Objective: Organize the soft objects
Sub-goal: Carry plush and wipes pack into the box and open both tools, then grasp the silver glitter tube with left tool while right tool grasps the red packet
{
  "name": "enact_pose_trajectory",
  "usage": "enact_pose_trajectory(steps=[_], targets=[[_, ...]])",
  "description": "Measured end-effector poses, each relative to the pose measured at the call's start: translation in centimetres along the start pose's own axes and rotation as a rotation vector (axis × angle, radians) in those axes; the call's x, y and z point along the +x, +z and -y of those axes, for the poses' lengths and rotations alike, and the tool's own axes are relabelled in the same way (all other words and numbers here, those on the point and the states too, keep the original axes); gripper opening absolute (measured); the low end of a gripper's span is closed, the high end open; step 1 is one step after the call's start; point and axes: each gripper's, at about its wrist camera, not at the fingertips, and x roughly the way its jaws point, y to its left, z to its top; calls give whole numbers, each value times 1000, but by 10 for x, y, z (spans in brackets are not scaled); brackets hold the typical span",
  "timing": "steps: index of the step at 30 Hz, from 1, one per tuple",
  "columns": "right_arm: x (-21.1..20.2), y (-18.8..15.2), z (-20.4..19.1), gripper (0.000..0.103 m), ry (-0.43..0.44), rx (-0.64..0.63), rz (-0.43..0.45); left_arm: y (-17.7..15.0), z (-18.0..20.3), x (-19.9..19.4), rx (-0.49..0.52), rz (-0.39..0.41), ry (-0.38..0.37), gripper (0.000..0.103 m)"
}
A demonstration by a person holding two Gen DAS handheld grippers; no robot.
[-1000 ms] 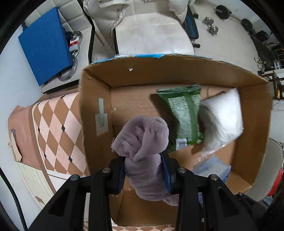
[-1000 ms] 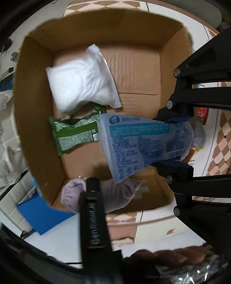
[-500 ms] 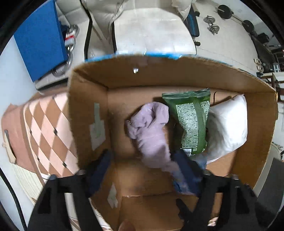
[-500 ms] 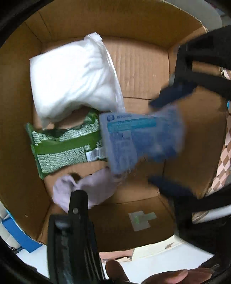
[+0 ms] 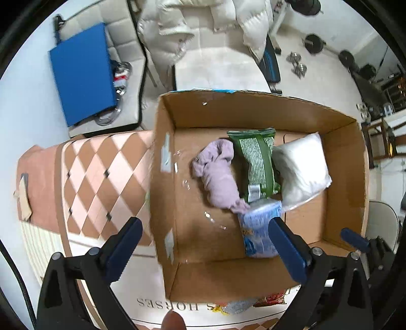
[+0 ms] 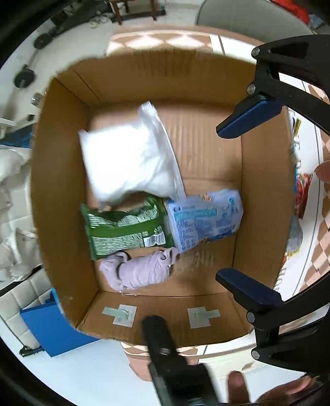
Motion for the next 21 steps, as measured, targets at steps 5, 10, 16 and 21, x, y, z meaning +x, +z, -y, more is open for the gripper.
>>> enact_pose_trajectory(steps=[5,10,16,21], targets=[[-32,-16,13,103,-20,-5,82,-39,-1,-32,-26,105,29,102],[-55,-39,23,103,-26,2,145,-69,4,-59,-22,182,47,102],[-91,-65,33,103,10,16,212,-89,15,-90,-4,263,61,102],[-110,-80,38,103,36,34,247,-112,19,-94,-4,290,82,102]])
